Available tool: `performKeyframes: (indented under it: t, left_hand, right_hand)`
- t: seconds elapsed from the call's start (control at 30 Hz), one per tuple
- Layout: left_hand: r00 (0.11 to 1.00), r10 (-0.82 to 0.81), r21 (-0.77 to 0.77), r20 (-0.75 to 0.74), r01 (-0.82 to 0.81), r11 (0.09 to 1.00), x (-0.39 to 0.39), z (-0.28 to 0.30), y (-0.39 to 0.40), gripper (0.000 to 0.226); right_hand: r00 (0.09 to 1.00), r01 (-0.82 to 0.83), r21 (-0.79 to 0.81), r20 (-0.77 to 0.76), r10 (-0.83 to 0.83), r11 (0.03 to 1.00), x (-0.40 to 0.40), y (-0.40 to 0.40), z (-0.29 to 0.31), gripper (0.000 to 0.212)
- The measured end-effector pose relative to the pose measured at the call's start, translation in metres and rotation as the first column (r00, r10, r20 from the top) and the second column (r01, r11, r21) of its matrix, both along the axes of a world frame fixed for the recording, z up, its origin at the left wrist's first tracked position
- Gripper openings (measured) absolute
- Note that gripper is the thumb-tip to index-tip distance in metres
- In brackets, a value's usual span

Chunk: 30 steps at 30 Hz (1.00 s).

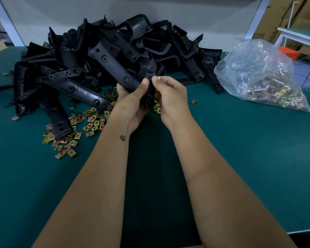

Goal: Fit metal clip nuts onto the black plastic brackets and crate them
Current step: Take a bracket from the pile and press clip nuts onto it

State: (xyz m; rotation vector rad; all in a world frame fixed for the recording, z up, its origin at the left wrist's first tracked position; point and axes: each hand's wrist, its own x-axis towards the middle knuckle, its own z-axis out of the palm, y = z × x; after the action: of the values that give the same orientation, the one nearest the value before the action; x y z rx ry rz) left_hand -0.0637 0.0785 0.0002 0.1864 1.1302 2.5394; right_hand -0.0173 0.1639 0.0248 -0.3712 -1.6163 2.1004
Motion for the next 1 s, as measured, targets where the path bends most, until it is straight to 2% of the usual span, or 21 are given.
performKeyframes:
  t: [0.17,0.27,0.4,0.5,0.57,0.63,0.73,0.83,0.9,1.0]
  left_hand:
    - [0.999,-0.050,0.034,0.020,0.049,0.998,0.003,0.000,0.000,0.034]
    - [1.000,-0.004,0.039,0.021,0.004,0.999,0.004,0.001,0.002,0.041]
    - [0.999,0.037,0.013,-0.004,-0.037,0.999,0.005,0.001,0.004,0.053]
    - [0.999,0.040,0.059,0.025,-0.041,0.997,0.007,0.000,0.005,0.044]
    - [0.998,0.025,0.114,0.065,-0.032,0.993,0.008,-0.001,0.007,0.035]
    - [0.994,0.020,0.164,0.109,-0.038,0.986,0.009,-0.002,0.009,0.029]
    - [0.995,0.026,0.179,0.099,-0.043,0.983,0.010,-0.002,0.010,0.035]
    - [0.997,0.047,0.143,0.069,-0.056,0.988,0.012,0.000,0.011,0.042]
    - [0.998,0.058,0.106,0.040,-0.062,0.992,0.014,0.001,0.012,0.041]
    - [0.998,0.052,0.093,0.042,-0.056,0.994,0.016,0.002,0.013,0.042]
  right_hand:
    - [0.999,-0.026,0.043,0.023,0.025,0.999,0.000,0.001,0.005,0.018]
    - [0.998,0.017,0.091,0.056,-0.022,0.996,-0.001,-0.003,0.005,0.017]
    - [0.998,-0.014,-0.003,0.058,0.015,1.000,0.000,-0.007,0.005,0.015]
    - [0.999,-0.021,0.007,0.039,0.020,1.000,0.001,-0.005,0.002,0.012]
    - [1.000,0.003,0.046,0.011,-0.003,0.999,0.001,-0.005,0.000,0.018]
    - [0.998,0.062,0.182,-0.031,-0.057,0.981,0.001,-0.007,-0.002,0.026]
    - [0.987,0.159,0.466,-0.072,-0.142,0.871,0.000,-0.011,-0.007,0.025]
    - [0.961,0.251,0.676,-0.085,-0.265,0.693,-0.002,-0.009,-0.012,0.030]
    - [0.945,0.291,0.723,-0.116,-0.305,0.627,-0.002,-0.007,-0.014,0.032]
    - [0.928,0.346,0.726,-0.170,-0.332,0.594,-0.001,-0.006,-0.014,0.035]
